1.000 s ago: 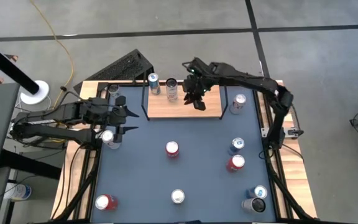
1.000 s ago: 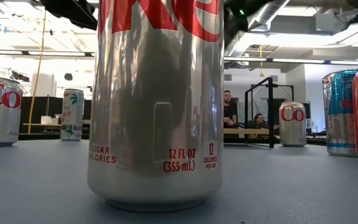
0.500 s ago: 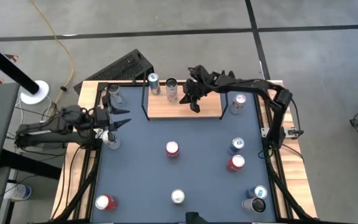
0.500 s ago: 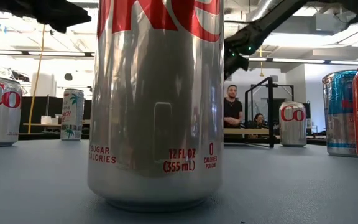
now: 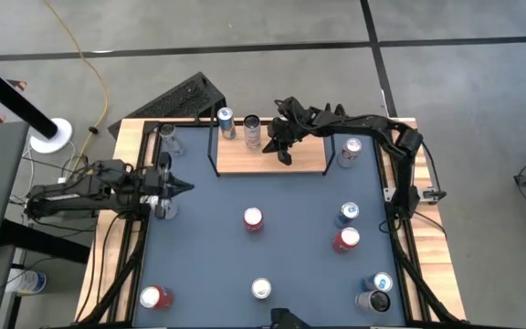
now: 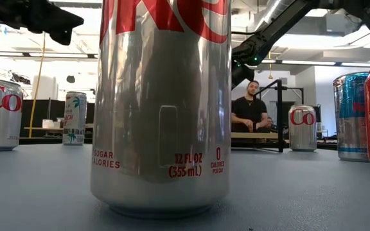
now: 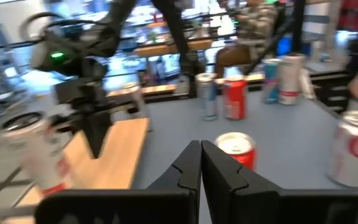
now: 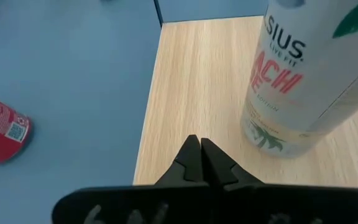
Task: Place canned beverage on shelf
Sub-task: Put the center pink and white soda can onto the shelf
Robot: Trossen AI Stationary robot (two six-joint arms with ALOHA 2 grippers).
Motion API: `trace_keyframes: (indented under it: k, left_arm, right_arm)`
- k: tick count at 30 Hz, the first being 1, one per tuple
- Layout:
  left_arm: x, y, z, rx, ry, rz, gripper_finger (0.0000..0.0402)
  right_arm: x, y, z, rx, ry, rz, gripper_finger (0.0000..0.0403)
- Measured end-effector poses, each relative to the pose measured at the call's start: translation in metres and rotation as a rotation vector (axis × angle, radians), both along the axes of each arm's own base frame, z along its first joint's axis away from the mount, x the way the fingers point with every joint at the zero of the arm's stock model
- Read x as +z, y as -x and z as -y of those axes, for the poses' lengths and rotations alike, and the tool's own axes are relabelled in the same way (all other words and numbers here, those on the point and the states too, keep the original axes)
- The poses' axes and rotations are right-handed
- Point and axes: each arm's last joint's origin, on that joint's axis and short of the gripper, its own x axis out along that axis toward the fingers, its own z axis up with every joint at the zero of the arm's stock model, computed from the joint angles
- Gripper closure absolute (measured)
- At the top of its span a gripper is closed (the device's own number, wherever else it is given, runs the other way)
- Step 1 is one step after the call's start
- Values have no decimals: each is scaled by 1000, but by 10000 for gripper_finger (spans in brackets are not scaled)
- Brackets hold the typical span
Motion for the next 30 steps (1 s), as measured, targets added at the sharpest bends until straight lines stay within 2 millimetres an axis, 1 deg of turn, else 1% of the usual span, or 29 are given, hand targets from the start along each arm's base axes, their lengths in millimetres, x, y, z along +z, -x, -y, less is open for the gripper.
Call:
trace_keyframes:
  k: [5,9,11,14,17,19,21,22,27,30]
  left_arm:
    - [0,0,1,-19,-1,-1,401]
    - [0,0,1,-25,-1,-4,401]
    - [-1,0,2,-74,-9,-7,401]
    - [-2,1,7,-236,-40,-15,401]
    - [-2,2,12,-437,-53,-5,402]
    - [1,4,16,-590,-67,27,402]
    - [3,6,19,-688,-80,55,402]
    - [4,6,19,-691,-81,58,402]
    - [2,4,16,-600,-72,38,401]
    - [1,3,16,-586,-68,27,401]
  right_arm:
    - [1,0,0,4,3,8,403]
    - [5,-3,2,-15,9,52,403]
    - [6,-4,2,-21,15,68,403]
    - [7,-5,3,-22,19,72,403]
    - [7,-5,3,-24,17,72,403]
    - [7,-5,3,-24,17,72,403]
    - [7,-5,2,-23,19,75,403]
    - [7,-5,2,-23,20,77,403]
    - [8,-6,3,-24,29,90,403]
    - [10,-7,4,-23,40,108,403]
